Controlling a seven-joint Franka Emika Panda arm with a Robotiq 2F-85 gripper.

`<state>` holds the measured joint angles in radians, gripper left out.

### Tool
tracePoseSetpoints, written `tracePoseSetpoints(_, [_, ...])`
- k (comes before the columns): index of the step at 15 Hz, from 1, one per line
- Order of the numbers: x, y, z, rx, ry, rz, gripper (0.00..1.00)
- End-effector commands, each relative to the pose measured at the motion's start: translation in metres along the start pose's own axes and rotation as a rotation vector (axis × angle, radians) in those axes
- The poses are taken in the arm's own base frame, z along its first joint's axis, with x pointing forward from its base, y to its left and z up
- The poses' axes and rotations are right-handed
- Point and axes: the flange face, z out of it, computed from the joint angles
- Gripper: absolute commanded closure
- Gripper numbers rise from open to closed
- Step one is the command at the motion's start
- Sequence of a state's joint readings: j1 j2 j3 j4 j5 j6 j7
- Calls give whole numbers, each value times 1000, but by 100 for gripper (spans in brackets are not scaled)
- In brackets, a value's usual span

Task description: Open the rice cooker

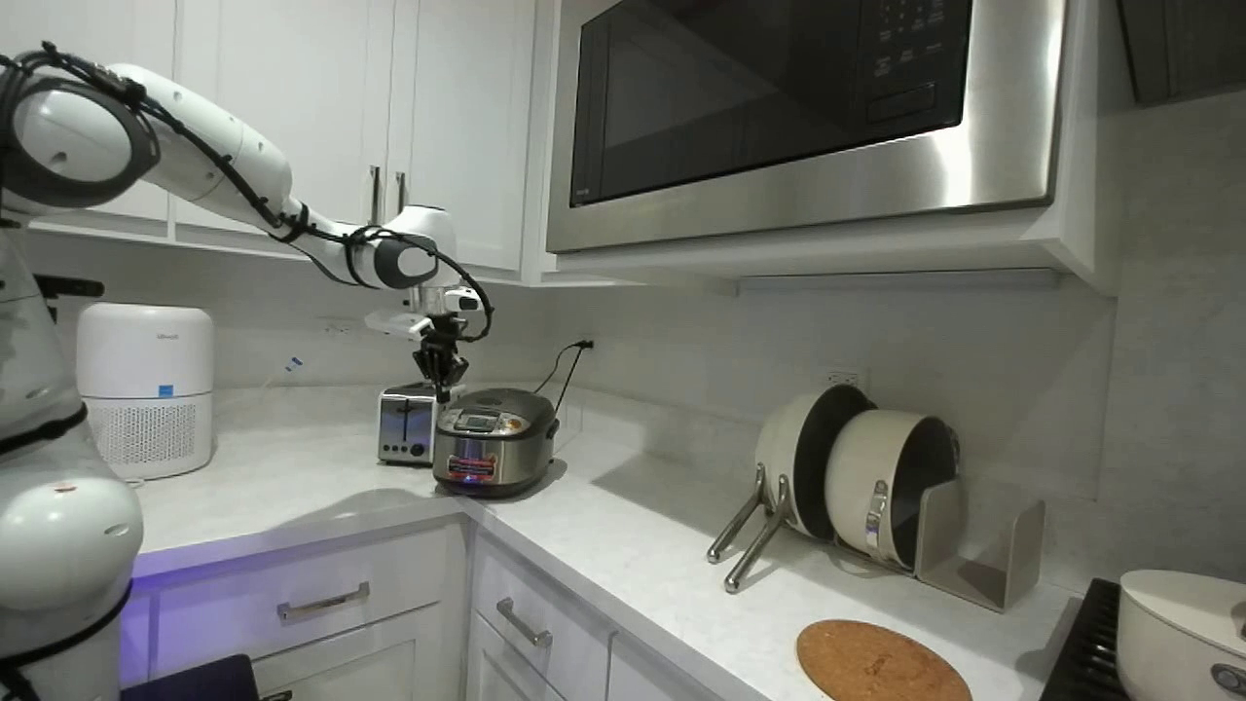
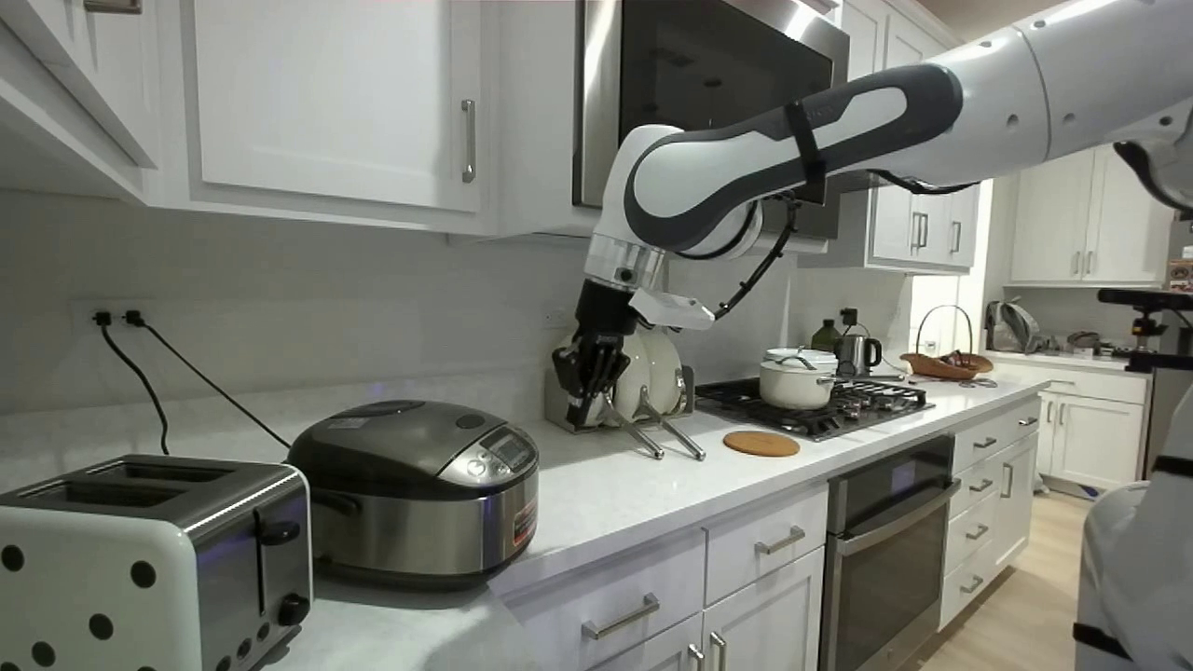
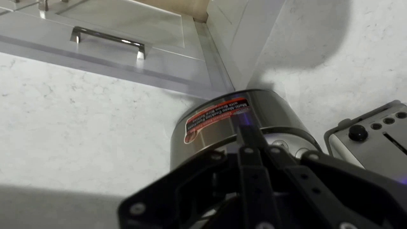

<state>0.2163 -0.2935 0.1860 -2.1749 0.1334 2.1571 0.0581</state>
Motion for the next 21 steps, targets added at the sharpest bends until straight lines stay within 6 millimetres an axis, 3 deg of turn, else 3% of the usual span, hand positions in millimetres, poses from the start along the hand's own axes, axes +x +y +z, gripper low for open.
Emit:
tracePoseSetpoints(1, [18, -11, 3, 26, 85, -41, 100])
tracePoseSetpoints(11, [36, -27, 18, 89, 266, -152, 100])
tracePoseSetpoints(21, [51, -27, 44, 75, 397, -185, 100])
